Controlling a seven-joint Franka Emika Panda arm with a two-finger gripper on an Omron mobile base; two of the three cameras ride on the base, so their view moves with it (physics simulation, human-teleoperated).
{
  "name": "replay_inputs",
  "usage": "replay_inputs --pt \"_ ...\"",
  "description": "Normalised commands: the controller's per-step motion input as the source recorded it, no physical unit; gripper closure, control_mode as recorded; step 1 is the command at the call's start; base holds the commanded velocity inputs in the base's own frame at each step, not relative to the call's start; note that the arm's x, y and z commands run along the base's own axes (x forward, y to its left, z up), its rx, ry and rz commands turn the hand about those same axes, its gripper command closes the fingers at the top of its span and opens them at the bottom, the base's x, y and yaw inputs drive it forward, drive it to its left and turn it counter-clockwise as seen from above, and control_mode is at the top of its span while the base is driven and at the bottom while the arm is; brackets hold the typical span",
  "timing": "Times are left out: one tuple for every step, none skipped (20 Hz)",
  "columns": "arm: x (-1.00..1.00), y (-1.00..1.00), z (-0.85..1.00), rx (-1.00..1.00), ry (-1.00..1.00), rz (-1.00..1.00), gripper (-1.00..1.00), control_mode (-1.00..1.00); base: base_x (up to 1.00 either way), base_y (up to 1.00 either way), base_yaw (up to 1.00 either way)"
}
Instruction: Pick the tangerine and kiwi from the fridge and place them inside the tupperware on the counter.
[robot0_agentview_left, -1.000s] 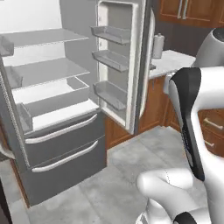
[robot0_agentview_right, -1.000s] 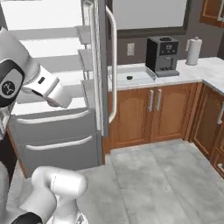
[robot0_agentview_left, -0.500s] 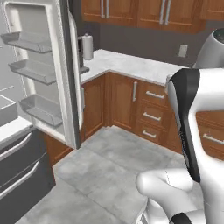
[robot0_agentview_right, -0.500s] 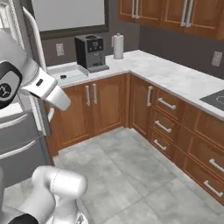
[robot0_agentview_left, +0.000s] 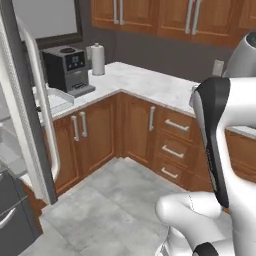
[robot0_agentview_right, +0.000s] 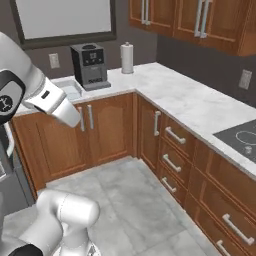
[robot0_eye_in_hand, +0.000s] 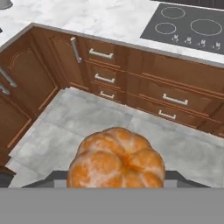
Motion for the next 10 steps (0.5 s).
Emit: replay_inputs --pt "0.00 0.00 0.00 0.00 0.00 0.00 1.00 1.00 1.00 -0.31 0.54" --pt "0.00 0.00 0.00 0.00 0.00 0.00 1.00 1.00 1.00 -0.27 0.64" --pt "0.00 0.00 0.00 0.00 0.00 0.00 1.00 1.00 1.00 -0.18 0.74" --pt "0.00 0.00 0.00 0.00 0.00 0.00 1.00 1.00 1.00 -0.09 0.79" --pt "0.00 0.00 0.00 0.00 0.00 0.00 1.00 1.00 1.00 -0.06 0.80" --pt "0.00 0.00 0.00 0.00 0.00 0.00 1.00 1.00 1.00 -0.02 0.79" --pt "0.00 0.00 0.00 0.00 0.00 0.00 1.00 1.00 1.00 -0.02 0.80" --pt "0.00 0.00 0.00 0.00 0.00 0.00 1.00 1.00 1.00 -0.03 0.81" --pt "0.00 0.00 0.00 0.00 0.00 0.00 1.00 1.00 1.00 -0.08 0.80" --pt "0.00 0.00 0.00 0.00 0.00 0.00 1.00 1.00 1.00 -0.16 0.76"
